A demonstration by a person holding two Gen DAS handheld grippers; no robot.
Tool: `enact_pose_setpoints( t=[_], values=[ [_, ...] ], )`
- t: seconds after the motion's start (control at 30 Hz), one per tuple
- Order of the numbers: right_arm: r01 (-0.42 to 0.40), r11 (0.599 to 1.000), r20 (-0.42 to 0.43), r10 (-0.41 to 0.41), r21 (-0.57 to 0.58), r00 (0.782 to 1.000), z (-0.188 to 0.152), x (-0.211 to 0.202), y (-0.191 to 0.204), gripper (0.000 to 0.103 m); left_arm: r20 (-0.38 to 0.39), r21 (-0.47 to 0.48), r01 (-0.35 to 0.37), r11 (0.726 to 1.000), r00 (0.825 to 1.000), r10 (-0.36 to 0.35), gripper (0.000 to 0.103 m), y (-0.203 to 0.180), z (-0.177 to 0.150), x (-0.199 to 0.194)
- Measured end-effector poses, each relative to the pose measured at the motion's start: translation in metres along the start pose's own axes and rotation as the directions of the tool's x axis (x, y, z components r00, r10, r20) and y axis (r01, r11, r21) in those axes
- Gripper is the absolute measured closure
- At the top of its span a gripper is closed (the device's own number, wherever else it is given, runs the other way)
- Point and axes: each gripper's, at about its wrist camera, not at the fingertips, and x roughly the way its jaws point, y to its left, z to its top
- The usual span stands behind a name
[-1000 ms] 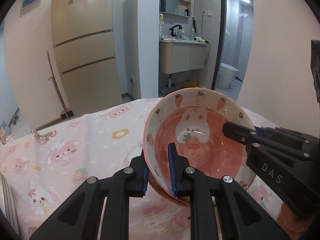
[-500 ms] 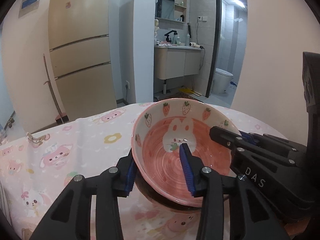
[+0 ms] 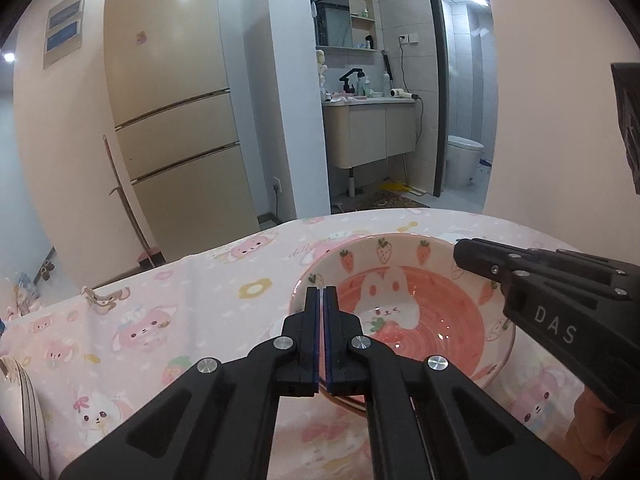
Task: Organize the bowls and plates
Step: 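Lower the pink bowl into the other pink bowl and open both grippers, then raise both grippers away from the stacked pink bowls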
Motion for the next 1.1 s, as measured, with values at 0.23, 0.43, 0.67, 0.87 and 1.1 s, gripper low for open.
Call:
enact_pose_setpoints(
  t=[0.23, 0.43, 0.67, 0.87, 1.1],
  values=[
    [0.006, 1.0, 0.113, -0.004, -0.014, 0.994, 0.013, -0.03, 0.003, 0.098, 0.139, -0.043, 0.025, 0.999, 0.99, -0.018, 0.101, 0.021, 0.007, -0.045],
    [0.014, 0.998, 0.182, -0.002, -0.06, 0.983, 0.026, -0.068, 0.017, 0.098, 0.222, -0.025, 0.011, 1.0, 0.975, -0.005, 0.101, 0.027, 0.024, -0.091],
    [0.019, 0.996, 0.274, 0.004, -0.083, 0.962, 0.033, -0.126, 0.029, 0.098, 0.3, -0.053, 0.031, 0.998, 0.954, -0.013, 0.09, 0.027, 0.035, -0.141],
    [0.046, 0.992, 0.346, -0.003, -0.117, 0.938, 0.034, -0.176, 0.035, 0.081, 0.403, -0.094, 0.039, 0.995, 0.915, 0.002, 0.02, 0.031, 0.033, -0.192],
    [0.04, 0.99, 0.4, 0.018, -0.135, 0.916, 0.03, -0.215, 0.041, 0.023, 0.448, -0.121, 0.086, 0.989, 0.894, -0.022, 0.0, 0.041, 0.039, -0.241]
  ],
)
